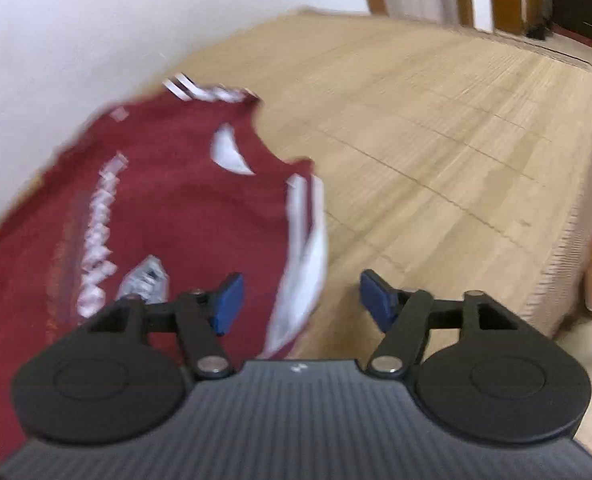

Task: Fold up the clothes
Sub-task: 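Grasp the T-shirt hem with the left gripper while the right gripper grasps the side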

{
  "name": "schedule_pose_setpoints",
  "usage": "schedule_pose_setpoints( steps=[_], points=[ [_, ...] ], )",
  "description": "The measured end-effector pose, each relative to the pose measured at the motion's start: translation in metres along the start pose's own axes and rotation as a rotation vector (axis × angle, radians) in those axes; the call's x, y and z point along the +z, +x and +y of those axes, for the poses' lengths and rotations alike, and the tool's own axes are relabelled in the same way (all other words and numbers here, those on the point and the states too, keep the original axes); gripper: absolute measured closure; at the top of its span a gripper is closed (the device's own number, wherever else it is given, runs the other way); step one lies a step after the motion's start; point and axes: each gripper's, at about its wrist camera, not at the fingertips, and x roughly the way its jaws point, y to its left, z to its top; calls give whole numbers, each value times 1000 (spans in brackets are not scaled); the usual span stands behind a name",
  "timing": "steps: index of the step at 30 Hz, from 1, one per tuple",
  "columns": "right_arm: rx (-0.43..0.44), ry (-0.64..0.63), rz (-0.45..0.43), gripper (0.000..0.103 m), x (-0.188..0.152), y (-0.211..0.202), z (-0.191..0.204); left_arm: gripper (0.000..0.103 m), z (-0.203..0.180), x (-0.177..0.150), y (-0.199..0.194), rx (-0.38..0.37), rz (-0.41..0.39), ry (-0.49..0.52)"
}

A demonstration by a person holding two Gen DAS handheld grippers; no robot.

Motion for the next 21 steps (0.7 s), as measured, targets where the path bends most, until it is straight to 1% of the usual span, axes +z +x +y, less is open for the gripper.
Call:
schedule_pose_setpoints(
  steps=[2, 3, 5, 7, 10, 14, 18, 21],
  points=[
    [67, 20, 6, 34, -7, -3, -3, 34, -8, -6, 2, -11, -5, -55],
    [93, 22, 14, 34, -7, -4, -5, 35, -11, -8, 2, -10, -5, -62],
    [117, 26, 37, 36, -9, -10, -9, 35, -18, -12, 3, -8, -6, -75],
    [144, 70, 54, 34, -12, -17, -19, 34, -24, -15, 5, -3, -13, -76],
    [214, 145, 63, 33, -13, -12, -33, 34, -25, -16, 13, 4, -12, -109],
    [272, 195, 56, 33, -8, 0, -36, 33, -26, -13, 16, 39, -29, -137],
    [264, 177, 32, 33, -4, 6, -27, 33, -19, -15, 12, 67, -23, -182],
    [252, 129, 17, 33, -6, 5, -21, 30, -18, -15, 12, 59, -27, -182]
  ],
)
